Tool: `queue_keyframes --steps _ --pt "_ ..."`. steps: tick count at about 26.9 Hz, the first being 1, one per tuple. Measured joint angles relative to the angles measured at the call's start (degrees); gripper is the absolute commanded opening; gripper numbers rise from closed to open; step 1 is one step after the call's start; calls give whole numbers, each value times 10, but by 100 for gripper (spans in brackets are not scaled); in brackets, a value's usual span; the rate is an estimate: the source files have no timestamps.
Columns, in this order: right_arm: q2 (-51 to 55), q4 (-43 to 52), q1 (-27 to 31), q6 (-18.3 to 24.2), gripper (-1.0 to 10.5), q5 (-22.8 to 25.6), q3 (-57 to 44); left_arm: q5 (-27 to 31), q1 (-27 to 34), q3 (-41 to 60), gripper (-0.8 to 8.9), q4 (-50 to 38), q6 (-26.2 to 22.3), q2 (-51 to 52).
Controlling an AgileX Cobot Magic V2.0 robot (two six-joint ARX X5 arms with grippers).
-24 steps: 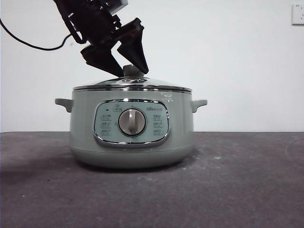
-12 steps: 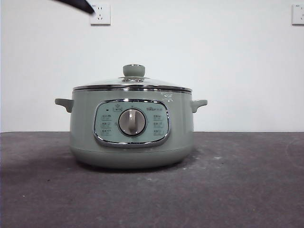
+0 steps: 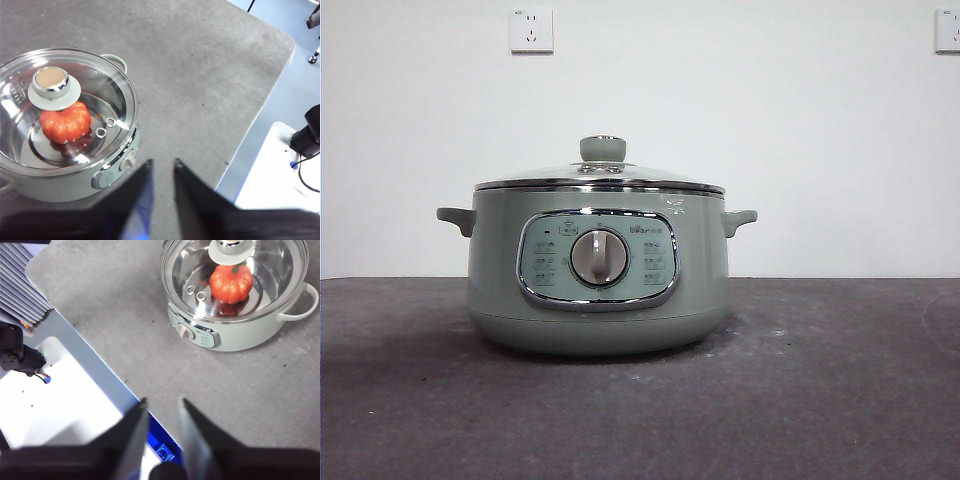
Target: Pick up the pumpkin,open the lid,put the pumpkin in the pot,close the lid
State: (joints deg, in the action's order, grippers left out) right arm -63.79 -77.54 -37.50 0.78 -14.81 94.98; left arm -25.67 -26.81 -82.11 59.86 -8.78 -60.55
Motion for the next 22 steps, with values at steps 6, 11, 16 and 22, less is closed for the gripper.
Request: queue_keyframes --steps 6,11,16,22 --pt "2 0 0 -2 1 0 0 0 0 0 -4 6 2 0" --pt "5 0 0 -2 1 0 0 0 0 0 -4 6 2 0" --pt "5 0 0 -2 1 0 0 0 0 0 -4 6 2 0" --pt "5 0 0 -2 1 0 0 1 0 0 -4 6 2 0"
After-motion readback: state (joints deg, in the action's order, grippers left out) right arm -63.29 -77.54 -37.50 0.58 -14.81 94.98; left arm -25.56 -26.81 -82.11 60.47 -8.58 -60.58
